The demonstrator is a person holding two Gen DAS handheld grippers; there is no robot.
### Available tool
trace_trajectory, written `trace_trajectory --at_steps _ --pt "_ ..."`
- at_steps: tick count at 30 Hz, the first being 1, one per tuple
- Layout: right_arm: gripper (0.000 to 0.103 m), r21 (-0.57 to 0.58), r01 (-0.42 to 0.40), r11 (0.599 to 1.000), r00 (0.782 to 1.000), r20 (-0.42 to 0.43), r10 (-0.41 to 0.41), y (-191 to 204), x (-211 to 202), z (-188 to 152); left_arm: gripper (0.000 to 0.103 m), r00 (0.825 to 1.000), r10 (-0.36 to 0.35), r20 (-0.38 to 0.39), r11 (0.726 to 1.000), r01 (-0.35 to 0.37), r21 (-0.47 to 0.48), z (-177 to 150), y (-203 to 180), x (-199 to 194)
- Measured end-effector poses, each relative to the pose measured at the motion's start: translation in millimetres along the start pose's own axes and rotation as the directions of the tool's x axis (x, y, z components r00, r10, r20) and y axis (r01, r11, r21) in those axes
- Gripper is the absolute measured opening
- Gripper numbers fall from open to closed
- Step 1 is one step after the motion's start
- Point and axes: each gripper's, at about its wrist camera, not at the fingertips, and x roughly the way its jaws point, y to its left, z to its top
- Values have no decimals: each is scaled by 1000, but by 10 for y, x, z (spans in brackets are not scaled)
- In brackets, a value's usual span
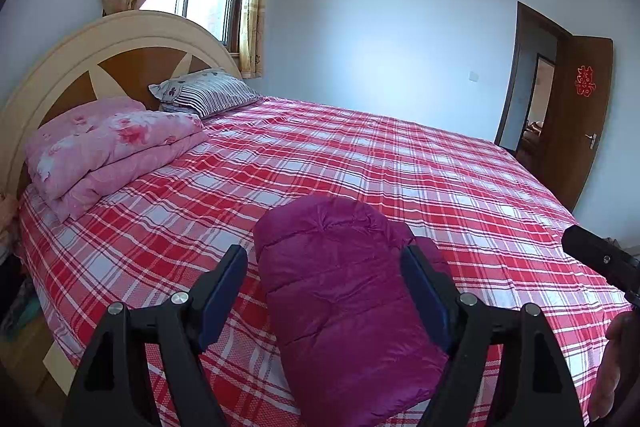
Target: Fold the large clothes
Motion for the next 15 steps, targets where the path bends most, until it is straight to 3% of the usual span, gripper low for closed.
trace_trajectory --at_steps 15 --pt "94 3 1 1000 1000 10 -1 -49 -24 7 80 1000 22 -1 1000 -22 -7 2 -20 -13"
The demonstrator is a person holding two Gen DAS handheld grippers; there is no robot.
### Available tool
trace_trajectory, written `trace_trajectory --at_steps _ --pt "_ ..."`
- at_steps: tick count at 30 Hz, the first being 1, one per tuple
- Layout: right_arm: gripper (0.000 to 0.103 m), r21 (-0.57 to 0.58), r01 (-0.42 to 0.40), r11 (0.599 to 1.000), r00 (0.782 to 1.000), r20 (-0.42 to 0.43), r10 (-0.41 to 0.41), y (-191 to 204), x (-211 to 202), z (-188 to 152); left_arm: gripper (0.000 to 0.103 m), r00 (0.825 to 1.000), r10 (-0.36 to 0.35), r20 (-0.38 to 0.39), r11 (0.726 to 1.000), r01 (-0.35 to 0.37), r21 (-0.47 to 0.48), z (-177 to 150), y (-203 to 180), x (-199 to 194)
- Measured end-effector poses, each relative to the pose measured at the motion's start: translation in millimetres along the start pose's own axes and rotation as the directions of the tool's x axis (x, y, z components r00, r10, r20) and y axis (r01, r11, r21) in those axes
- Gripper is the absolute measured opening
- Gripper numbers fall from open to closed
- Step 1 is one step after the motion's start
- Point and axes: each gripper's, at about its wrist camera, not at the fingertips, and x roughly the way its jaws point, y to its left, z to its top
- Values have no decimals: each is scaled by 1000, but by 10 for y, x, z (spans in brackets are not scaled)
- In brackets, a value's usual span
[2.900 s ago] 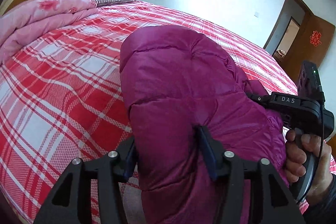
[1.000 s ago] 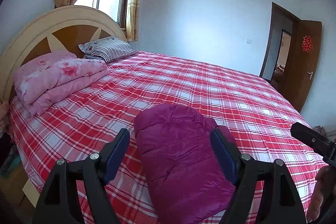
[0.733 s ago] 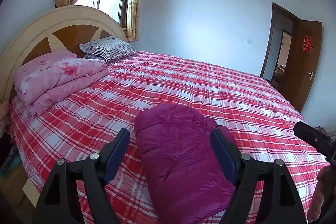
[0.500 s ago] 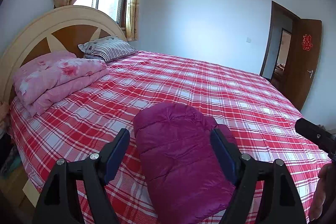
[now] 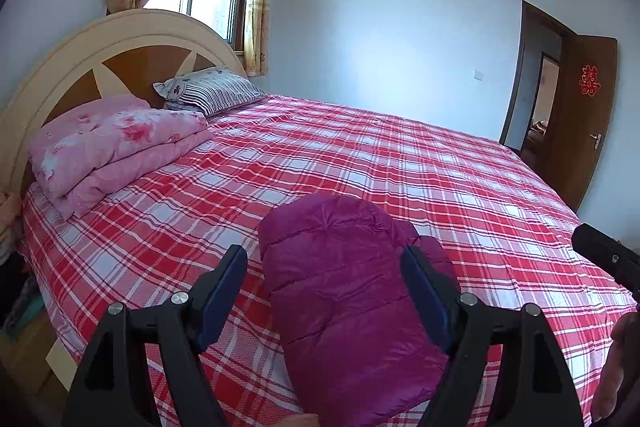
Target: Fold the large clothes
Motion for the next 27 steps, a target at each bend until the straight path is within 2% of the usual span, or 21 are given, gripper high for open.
trace_trajectory --at_steps 4,5,6,8,20,27 --pt "94 1 -2 1000 1000 7 2 -5 -23 4 80 1000 7 4 1000 -7 9 11 -17 -1" --pt "94 1 -3 1000 1000 9 3 -3 -29 5 83 1000 9 3 1000 -9 10 13 -21 0" --pt "94 0 -5 1000 1000 11 5 1 -34 5 91 1000 14 2 1000 -14 13 15 -26 3" --pt "94 -4 -7 1000 1000 13 7 12 -44 2 95 1000 24 7 999 -25 26 15 -44 -1" --pt "95 -15 -13 1000 1000 6 14 38 -29 -33 95 998 55 3 998 -55 35 -7 -25 37" --pt "95 2 -7 1000 1000 -8 7 -21 6 -66 95 997 72 33 994 -75 77 -49 -95 34"
